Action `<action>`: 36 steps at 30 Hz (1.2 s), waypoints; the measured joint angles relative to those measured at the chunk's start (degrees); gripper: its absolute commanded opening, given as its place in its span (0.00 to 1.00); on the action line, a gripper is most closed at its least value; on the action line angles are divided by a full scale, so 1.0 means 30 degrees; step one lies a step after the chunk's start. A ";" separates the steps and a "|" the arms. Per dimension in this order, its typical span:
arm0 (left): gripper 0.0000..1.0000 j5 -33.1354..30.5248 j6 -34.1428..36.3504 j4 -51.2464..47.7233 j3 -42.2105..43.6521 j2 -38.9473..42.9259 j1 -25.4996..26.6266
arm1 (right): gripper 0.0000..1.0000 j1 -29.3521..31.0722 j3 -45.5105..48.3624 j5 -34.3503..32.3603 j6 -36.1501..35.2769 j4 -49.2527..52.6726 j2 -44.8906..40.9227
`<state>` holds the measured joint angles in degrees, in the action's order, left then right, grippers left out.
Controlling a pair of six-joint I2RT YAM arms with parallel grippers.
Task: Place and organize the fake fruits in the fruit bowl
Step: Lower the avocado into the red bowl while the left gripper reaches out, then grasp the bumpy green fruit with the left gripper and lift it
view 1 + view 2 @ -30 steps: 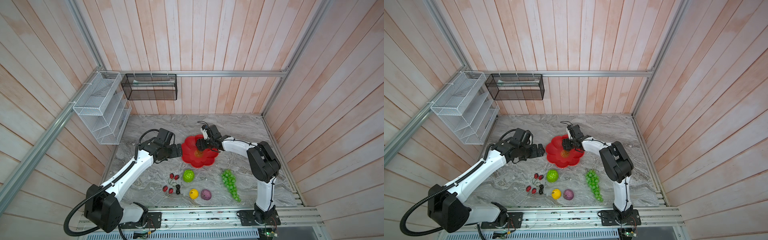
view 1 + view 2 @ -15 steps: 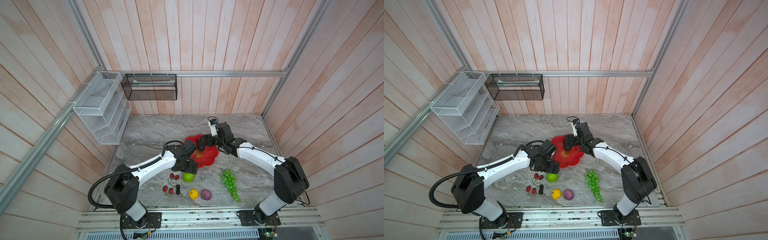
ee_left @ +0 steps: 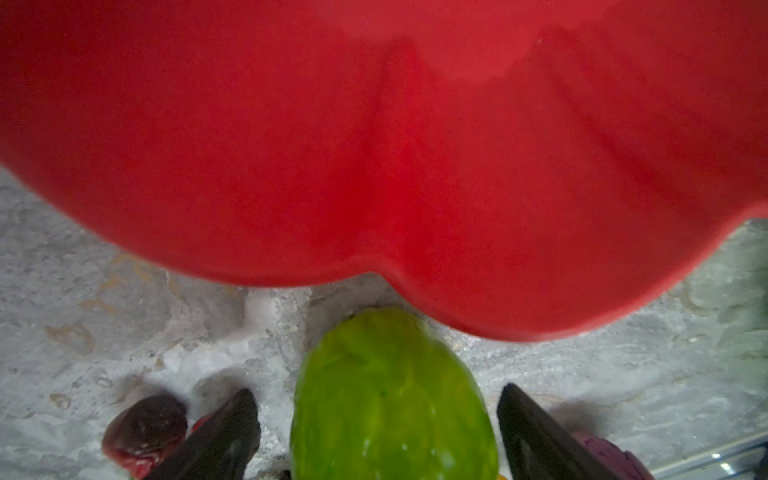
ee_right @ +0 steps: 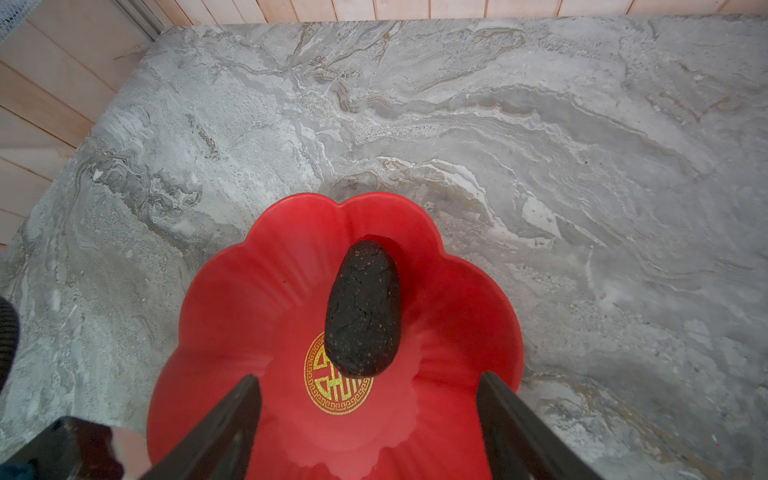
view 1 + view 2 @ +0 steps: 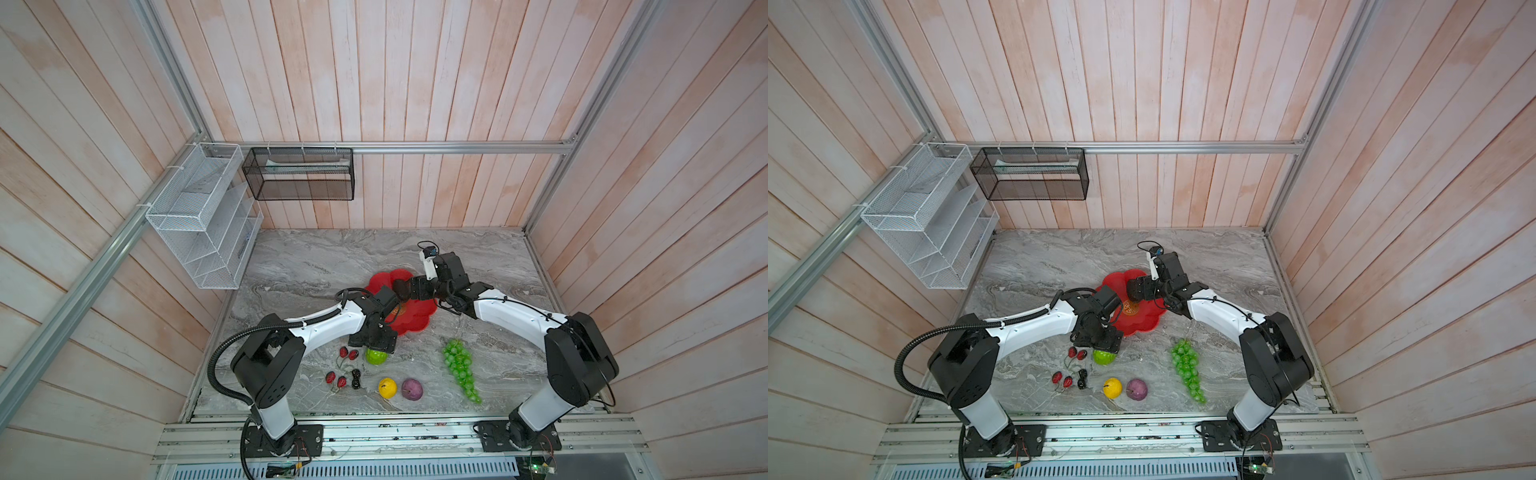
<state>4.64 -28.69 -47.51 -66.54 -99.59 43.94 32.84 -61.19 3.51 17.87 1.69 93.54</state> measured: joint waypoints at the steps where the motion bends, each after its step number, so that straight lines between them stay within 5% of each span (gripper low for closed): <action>1: 0.82 0.0022 0.0058 0.0102 0.0022 -0.0029 0.0000 | 0.82 0.0000 0.0015 0.0044 0.0000 -0.0015 0.0000; 12: 0.82 0.0699 0.0197 0.0874 0.0656 -0.0197 0.0000 | 0.81 -0.0736 0.0415 0.1333 0.0736 -0.0634 0.0000; 23: 0.49 0.1020 0.0328 0.1202 0.0889 -0.0109 0.0022 | 0.81 -0.1333 0.1035 0.2295 0.1515 -0.1275 -0.0029; 36: 0.46 0.1093 0.0051 -0.0364 -0.1457 0.3016 -0.0743 | 0.78 -0.1333 0.4320 0.2280 0.1494 -0.1515 -0.3657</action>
<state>7.92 -28.53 -48.60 -70.91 -90.54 41.71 28.84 -48.23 10.35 22.35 -2.85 82.56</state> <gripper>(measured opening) 0.679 0.786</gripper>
